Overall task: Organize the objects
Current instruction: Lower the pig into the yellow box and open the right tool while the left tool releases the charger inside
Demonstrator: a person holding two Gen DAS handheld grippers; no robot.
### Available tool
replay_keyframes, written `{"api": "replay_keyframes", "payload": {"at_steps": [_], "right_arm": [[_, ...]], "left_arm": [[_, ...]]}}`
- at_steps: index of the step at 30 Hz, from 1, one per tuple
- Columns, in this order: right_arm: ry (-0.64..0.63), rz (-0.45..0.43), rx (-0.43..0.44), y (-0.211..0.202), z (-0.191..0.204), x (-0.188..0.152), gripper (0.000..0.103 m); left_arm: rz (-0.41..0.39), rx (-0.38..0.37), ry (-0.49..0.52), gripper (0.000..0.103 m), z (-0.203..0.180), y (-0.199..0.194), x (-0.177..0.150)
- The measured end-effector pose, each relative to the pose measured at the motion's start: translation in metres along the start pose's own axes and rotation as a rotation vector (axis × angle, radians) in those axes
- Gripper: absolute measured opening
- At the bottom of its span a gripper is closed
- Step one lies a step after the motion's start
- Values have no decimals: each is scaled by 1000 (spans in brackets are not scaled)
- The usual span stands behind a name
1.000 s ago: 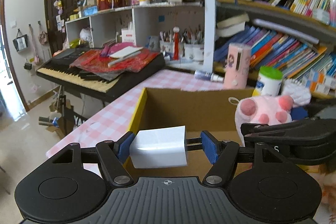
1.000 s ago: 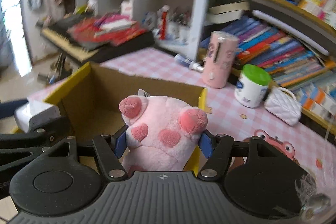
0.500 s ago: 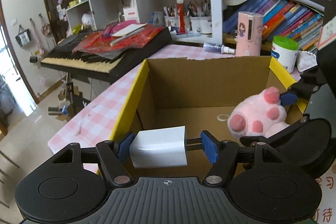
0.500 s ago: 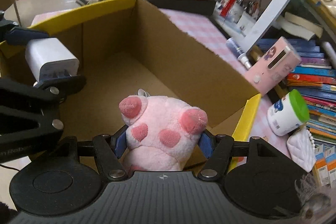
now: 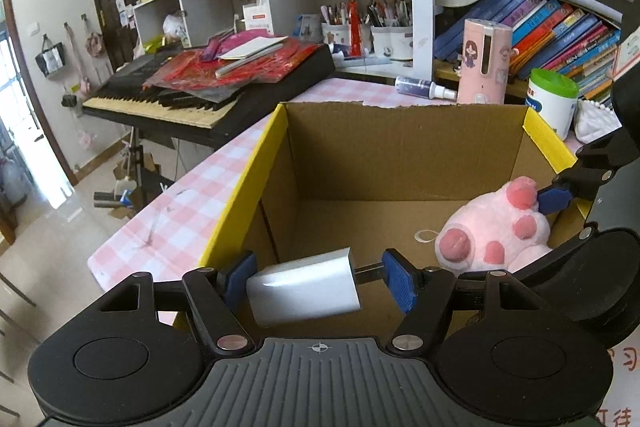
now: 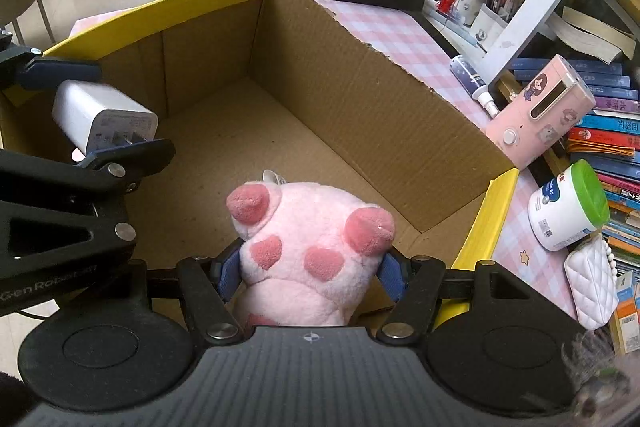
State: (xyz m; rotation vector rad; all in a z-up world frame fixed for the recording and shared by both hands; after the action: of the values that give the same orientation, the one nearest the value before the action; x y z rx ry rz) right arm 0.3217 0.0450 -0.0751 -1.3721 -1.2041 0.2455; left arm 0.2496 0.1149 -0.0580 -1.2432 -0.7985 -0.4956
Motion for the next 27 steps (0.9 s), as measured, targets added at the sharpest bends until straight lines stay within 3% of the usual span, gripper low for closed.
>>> {"api": "replay_keyframes", "payload": {"at_steps": [6,12,21,27], "right_arm": [[22,-32,13,-5,-2,2,75],[103,-122,-18,-29,-7,4,83],[219,-263,-140,-83,-6,-1,86],[298,-320,-193,-113,2,-11,86]], "left_arm": [[-69,-9,-1,71,-2,-12,10],[-147,-23,-38,79,1,-34,21],[-224,-30,-106,83,22,-71,21],[-228,-27,-137,85,37,-84,11]]}}
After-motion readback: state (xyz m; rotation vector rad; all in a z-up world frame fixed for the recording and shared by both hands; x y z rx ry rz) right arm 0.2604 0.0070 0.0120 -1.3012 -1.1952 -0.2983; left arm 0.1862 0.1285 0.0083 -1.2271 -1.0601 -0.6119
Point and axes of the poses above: each gripper's, at about its wrist camera, not at the fingertips, and y roughly the way its jaws point, z to its left, x to its top, the point moved 7 cm from there along y, roughly the way its jaws point, and after that the axes turned 1 degree about x, right-handed, at the moved point
